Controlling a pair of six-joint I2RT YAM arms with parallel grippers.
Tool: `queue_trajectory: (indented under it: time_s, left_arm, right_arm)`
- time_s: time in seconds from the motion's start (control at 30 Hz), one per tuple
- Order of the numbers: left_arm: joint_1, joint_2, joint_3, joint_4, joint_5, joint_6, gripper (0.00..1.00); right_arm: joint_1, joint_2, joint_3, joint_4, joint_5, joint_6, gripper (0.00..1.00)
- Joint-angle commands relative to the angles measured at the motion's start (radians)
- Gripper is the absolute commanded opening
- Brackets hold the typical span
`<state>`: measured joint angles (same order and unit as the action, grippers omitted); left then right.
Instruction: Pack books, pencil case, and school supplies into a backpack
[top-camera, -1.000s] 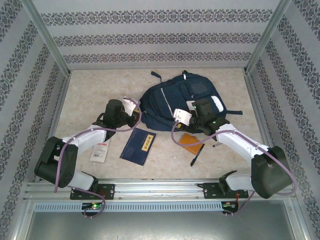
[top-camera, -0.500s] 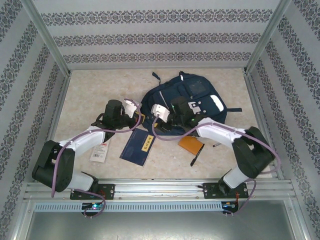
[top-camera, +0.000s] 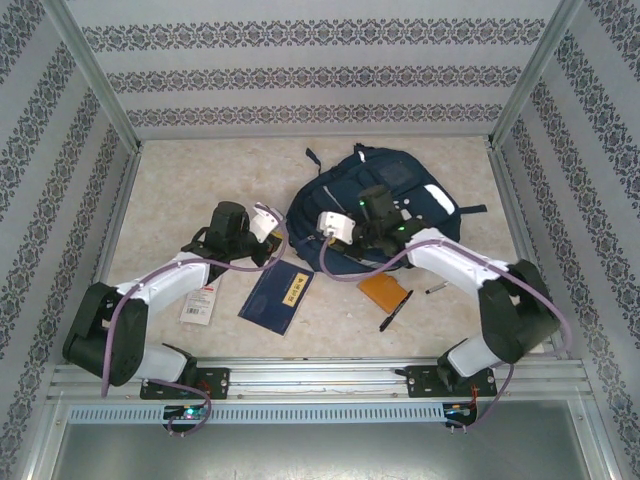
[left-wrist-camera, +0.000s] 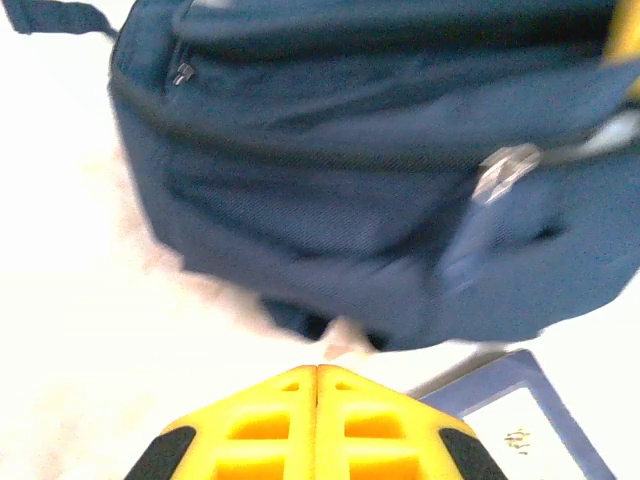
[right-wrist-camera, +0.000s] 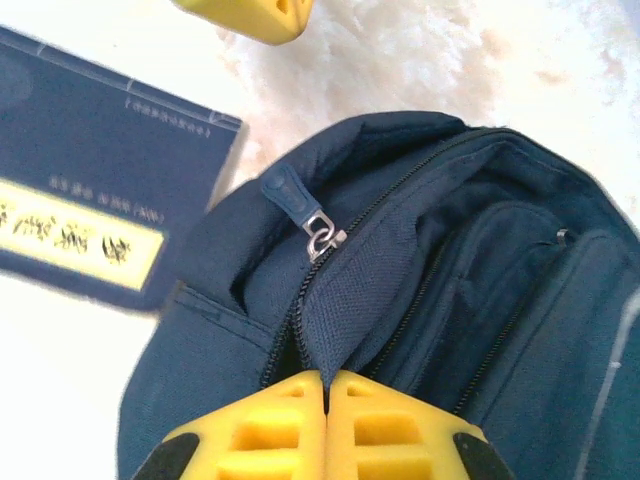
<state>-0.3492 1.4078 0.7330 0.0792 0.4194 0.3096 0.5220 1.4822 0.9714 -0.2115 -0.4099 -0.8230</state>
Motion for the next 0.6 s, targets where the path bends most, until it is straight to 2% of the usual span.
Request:
queue_trajectory:
  time_s: [0.0,0.07,0.1,0.13,0.17,0.2,0.23,0.3,0.43,0.57]
  left_arm:
    - [0.057,0.051,0.071,-0.038,-0.026,0.104,0.00]
    - [0.072,0.068,0.115,-0.075,0.075,0.175,0.00]
    - [0.071,0.072,0.146,-0.127,0.188,0.242,0.00]
    - [0.071,0.079,0.176,-0.188,0.318,0.288,0.11]
    - [0.068,0.088,0.196,-0.211,0.408,0.288,0.36]
    - [0.062,0.099,0.208,-0.198,0.489,0.246,0.56]
    - [0.053,0.111,0.212,-0.164,0.546,0.195,0.58]
    - [0.022,0.126,0.200,-0.098,0.588,0.149,0.57]
    - [-0.048,0.142,0.155,-0.037,0.567,0.174,0.56]
    - [-0.072,0.174,0.132,0.030,0.547,0.137,0.56]
  right_arm:
    - [-0.020,-0.066,0.017,-0.190,0.025,-0.253,0.00]
    - [-0.033,-0.087,-0.001,-0.204,0.060,-0.290,0.00]
    - [-0.045,-0.098,-0.005,-0.201,0.032,-0.283,0.00]
    - [-0.059,-0.106,-0.005,-0.190,-0.011,-0.260,0.00]
    - [-0.066,-0.111,-0.004,-0.185,-0.046,-0.257,0.00]
    - [-0.066,-0.115,-0.005,-0.175,-0.060,-0.256,0.00]
    - [-0.062,-0.115,-0.005,-0.165,-0.055,-0.257,0.00]
    - [-0.062,-0.110,0.003,-0.169,-0.051,-0.260,0.00]
    - [-0.060,-0.118,-0.005,-0.158,-0.062,-0.263,0.00]
    - [-0.053,-0.140,-0.025,-0.142,-0.063,-0.256,0.00]
